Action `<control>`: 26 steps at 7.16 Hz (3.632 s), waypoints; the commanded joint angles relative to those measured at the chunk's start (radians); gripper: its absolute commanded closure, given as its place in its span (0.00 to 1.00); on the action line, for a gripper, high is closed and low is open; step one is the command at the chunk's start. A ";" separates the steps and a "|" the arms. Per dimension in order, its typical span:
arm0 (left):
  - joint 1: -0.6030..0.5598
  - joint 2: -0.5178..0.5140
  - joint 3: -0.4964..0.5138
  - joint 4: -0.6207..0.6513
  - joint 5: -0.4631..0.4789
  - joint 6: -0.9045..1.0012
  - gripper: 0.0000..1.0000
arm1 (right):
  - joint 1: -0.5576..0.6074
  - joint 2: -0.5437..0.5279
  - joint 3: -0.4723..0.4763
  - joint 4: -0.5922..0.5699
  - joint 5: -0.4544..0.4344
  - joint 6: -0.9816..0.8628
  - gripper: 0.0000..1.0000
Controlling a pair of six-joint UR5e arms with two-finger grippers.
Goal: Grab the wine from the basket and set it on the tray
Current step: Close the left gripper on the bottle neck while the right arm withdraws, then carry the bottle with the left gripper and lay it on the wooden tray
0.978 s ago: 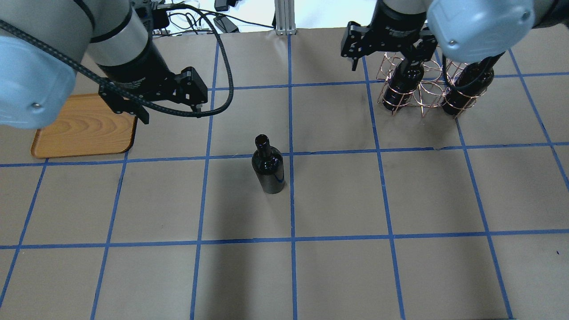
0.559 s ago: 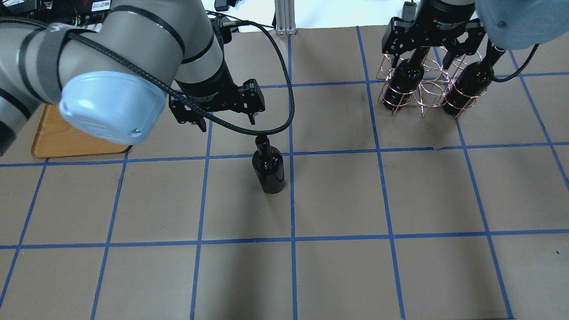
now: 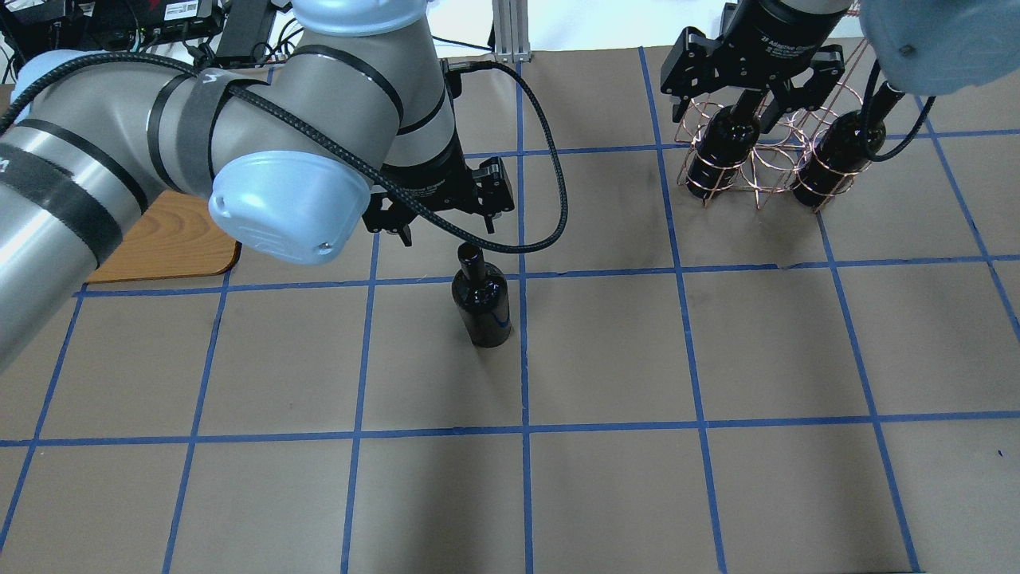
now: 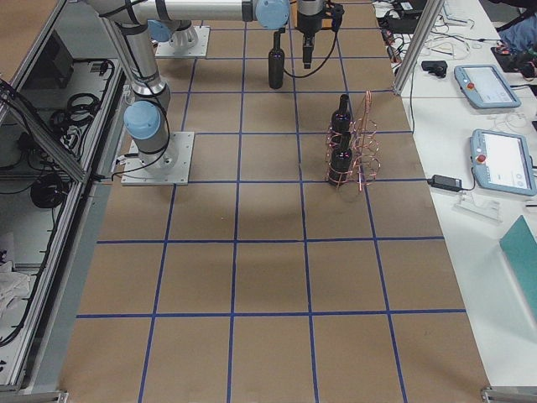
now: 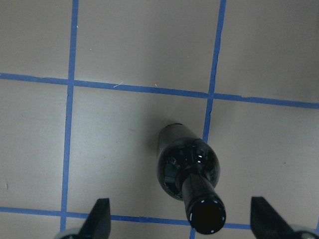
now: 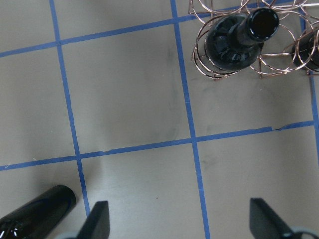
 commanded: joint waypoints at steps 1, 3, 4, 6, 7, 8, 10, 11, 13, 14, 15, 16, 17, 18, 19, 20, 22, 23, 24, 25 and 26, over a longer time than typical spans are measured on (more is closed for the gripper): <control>-0.024 -0.039 -0.004 0.013 0.000 -0.002 0.00 | 0.001 -0.006 0.002 0.000 0.005 -0.001 0.00; -0.050 -0.054 -0.005 0.014 0.003 -0.017 0.00 | 0.001 -0.001 0.007 0.015 -0.010 -0.018 0.00; -0.050 -0.053 -0.007 0.011 0.002 -0.017 0.00 | 0.001 0.001 0.022 0.006 -0.008 -0.018 0.00; -0.049 -0.039 -0.013 0.013 0.014 0.013 0.01 | 0.003 -0.001 0.034 0.013 -0.013 -0.019 0.00; -0.049 -0.039 -0.013 0.013 0.015 0.042 0.08 | 0.003 -0.007 0.036 0.020 -0.014 -0.019 0.00; -0.049 -0.045 -0.015 0.010 0.018 0.025 0.09 | 0.000 -0.006 0.037 0.021 -0.018 -0.018 0.00; -0.049 -0.045 -0.041 0.016 0.014 0.033 0.14 | 0.003 -0.015 0.037 0.020 -0.043 -0.018 0.00; -0.049 -0.044 -0.039 0.017 0.014 0.034 0.25 | 0.003 -0.009 0.039 0.026 -0.036 -0.019 0.00; -0.049 -0.044 -0.039 0.019 0.014 0.038 0.42 | 0.003 -0.006 0.037 0.017 -0.047 -0.021 0.00; -0.049 -0.044 -0.039 0.020 0.014 0.038 0.48 | 0.003 -0.021 0.037 0.014 -0.045 -0.033 0.00; -0.049 -0.042 -0.039 0.019 0.014 0.043 0.59 | 0.003 -0.030 0.037 0.009 -0.047 -0.085 0.00; -0.049 -0.042 -0.039 0.020 0.014 0.043 0.69 | 0.003 -0.029 0.037 0.015 -0.050 -0.122 0.00; -0.047 -0.038 -0.039 0.019 0.014 0.043 0.85 | 0.003 -0.030 0.037 0.024 -0.053 -0.125 0.00; -0.046 -0.021 -0.038 0.017 0.017 0.040 0.96 | 0.003 -0.032 0.039 0.032 -0.082 -0.134 0.00; -0.041 -0.018 -0.026 0.019 0.021 0.043 1.00 | 0.001 -0.032 0.037 0.038 -0.082 -0.134 0.00; -0.028 0.001 -0.009 0.005 0.044 0.079 1.00 | 0.001 -0.032 0.039 0.052 -0.080 -0.140 0.00; 0.063 0.048 0.024 -0.055 0.080 0.235 1.00 | 0.000 -0.038 0.037 0.060 -0.085 -0.144 0.00; 0.151 0.051 0.053 -0.061 0.065 0.348 1.00 | 0.003 -0.047 0.039 0.063 -0.082 -0.144 0.00; 0.257 0.062 0.097 -0.135 0.028 0.413 1.00 | 0.003 -0.047 0.039 0.069 -0.082 -0.142 0.00; 0.355 0.050 0.173 -0.227 0.011 0.484 1.00 | 0.001 -0.047 0.039 0.069 -0.084 -0.142 0.00; 0.440 0.036 0.217 -0.266 0.009 0.553 1.00 | 0.003 -0.049 0.039 0.070 -0.084 -0.142 0.00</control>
